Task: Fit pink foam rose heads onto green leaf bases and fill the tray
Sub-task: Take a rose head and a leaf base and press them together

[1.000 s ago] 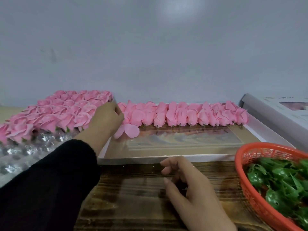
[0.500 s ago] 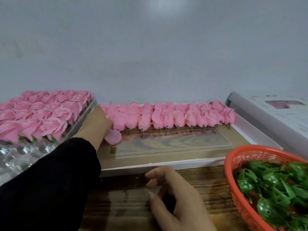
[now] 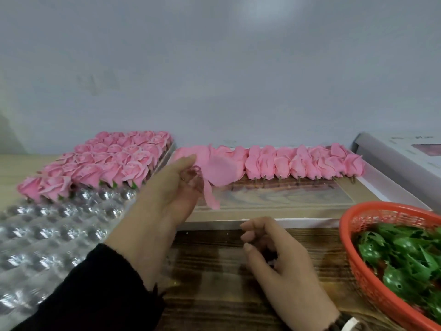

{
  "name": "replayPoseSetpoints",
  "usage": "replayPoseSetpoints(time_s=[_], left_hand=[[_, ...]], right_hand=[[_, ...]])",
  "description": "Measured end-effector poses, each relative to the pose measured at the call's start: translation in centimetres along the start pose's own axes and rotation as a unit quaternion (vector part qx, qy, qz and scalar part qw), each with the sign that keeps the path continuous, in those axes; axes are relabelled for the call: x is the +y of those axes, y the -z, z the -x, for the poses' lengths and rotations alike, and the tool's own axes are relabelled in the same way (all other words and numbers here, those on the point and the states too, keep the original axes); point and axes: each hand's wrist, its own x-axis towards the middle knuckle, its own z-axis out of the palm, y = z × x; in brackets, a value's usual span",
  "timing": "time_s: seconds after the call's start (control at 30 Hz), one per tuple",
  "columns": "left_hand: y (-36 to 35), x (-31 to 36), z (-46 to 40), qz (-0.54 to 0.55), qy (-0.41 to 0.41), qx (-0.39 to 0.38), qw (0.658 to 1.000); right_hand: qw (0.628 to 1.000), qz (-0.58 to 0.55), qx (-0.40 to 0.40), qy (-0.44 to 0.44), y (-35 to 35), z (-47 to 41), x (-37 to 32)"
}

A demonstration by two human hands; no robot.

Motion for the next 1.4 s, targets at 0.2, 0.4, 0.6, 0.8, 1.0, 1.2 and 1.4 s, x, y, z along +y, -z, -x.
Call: replayPoseSetpoints(time_s=[0.2, 0.4, 0.6, 0.8, 1.0, 1.2, 1.4], left_hand=[[1.1, -2.7, 9.0, 0.023, 0.103, -0.064, 0.992], [2.0, -5.0, 10.4, 0.09, 0.144, -0.103, 0.98], [2.0, -5.2, 9.7, 0.066, 0.135, -0.077, 0.986], [1.9, -6.1, 9.4, 0.016, 0.104, -0.052, 0.993], [2.0, -6.9, 8.7, -0.054, 0.051, -0.045, 0.996], [1.5, -7.0, 8.7, -0.104, 0.013, -0.036, 0.994], [1.2, -8.8, 9.8, -0.21, 0.021, -0.045, 0.976]], right_hand=[[0.997, -0.003, 0.058, 0.051, 0.0, 0.5, -0.9], [0.992, -0.006, 0.065, 0.106, 0.2, 1.1, -2.2], [0.992, 0.027, 0.038, 0.122, 0.1, 1.3, -2.1], [0.984, 0.083, 0.054, 0.147, 0.0, 0.8, -1.7], [0.991, 0.075, 0.067, 0.093, -0.2, 0.6, -1.5], [0.985, -0.094, 0.145, -0.023, 0.6, -0.1, -0.8], [0.966, -0.161, 0.186, -0.077, 1.2, -0.2, -0.7]])
